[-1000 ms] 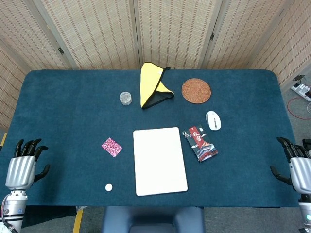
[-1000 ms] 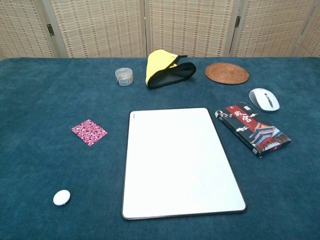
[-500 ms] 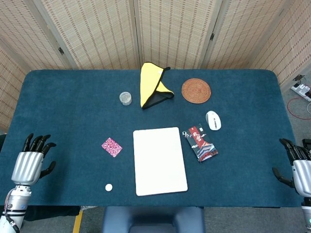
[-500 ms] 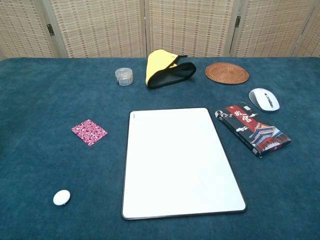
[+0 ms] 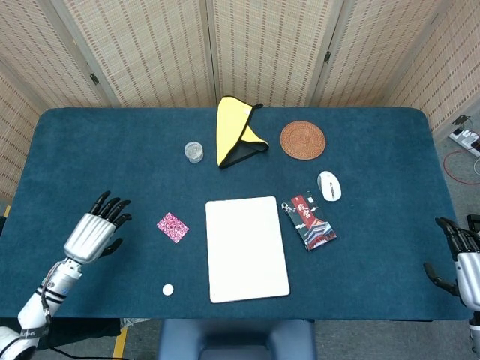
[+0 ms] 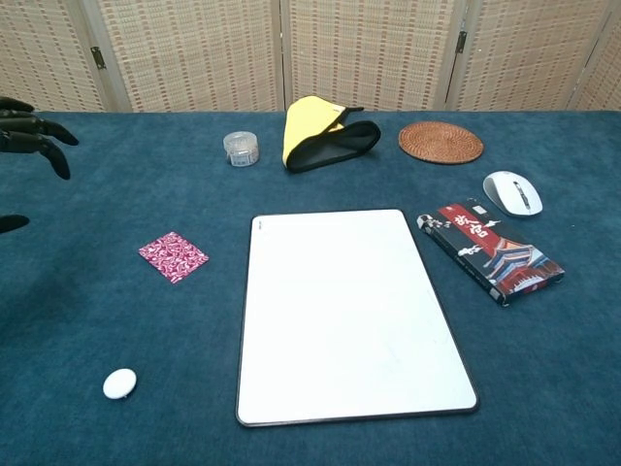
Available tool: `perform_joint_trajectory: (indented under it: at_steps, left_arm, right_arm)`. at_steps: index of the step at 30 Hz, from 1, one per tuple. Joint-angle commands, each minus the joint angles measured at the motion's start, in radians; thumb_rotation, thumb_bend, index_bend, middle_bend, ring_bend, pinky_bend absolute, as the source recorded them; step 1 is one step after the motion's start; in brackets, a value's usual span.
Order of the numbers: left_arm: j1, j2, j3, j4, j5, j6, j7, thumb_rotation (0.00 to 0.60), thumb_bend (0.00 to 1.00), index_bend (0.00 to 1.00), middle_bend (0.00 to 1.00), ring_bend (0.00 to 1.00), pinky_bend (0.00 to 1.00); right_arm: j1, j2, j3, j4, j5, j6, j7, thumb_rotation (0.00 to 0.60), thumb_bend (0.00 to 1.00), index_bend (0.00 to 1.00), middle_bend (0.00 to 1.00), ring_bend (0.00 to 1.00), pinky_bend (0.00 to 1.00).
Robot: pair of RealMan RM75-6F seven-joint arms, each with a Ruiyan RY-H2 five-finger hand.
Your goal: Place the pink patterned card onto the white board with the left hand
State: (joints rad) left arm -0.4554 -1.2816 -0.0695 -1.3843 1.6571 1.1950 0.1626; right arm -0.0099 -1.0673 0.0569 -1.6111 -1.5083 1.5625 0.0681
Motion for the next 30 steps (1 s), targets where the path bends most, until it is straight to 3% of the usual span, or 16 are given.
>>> perform_joint_trajectory:
  at_steps: [1,9,24,30]
  left_arm:
    - [-0.060,-0.031,0.014,0.057,0.027,-0.066,-0.018,0.600,0.35,0.33,0.15,0.13,0.05]
    - [-0.146,-0.083,0.035,0.129,0.026,-0.186,0.010,0.600,0.35,0.28,0.13,0.10,0.01]
    - [-0.270,-0.139,0.046,0.157,0.009,-0.330,0.075,0.600,0.35,0.21,0.12,0.08,0.00]
    - [-0.314,-0.148,0.042,0.148,-0.023,-0.393,0.089,0.600,0.35,0.24,0.11,0.06,0.00]
  right_arm:
    - [-0.004,0.002,-0.002,-0.002,0.000,0.003,-0.001,0.600,0.31,0.10,0.16,0.21,0.16]
    - [-0.011,-0.005,-0.005,0.006,0.006,0.002,0.003,0.600,0.31,0.10,0.16,0.21,0.16]
    - [-0.018,0.000,-0.002,0.008,0.012,0.006,0.006,0.600,0.31,0.10,0.16,0.21,0.16]
    - [-0.024,0.004,-0.002,0.006,0.015,0.009,0.008,0.600,0.31,0.10,0.16,0.21,0.16]
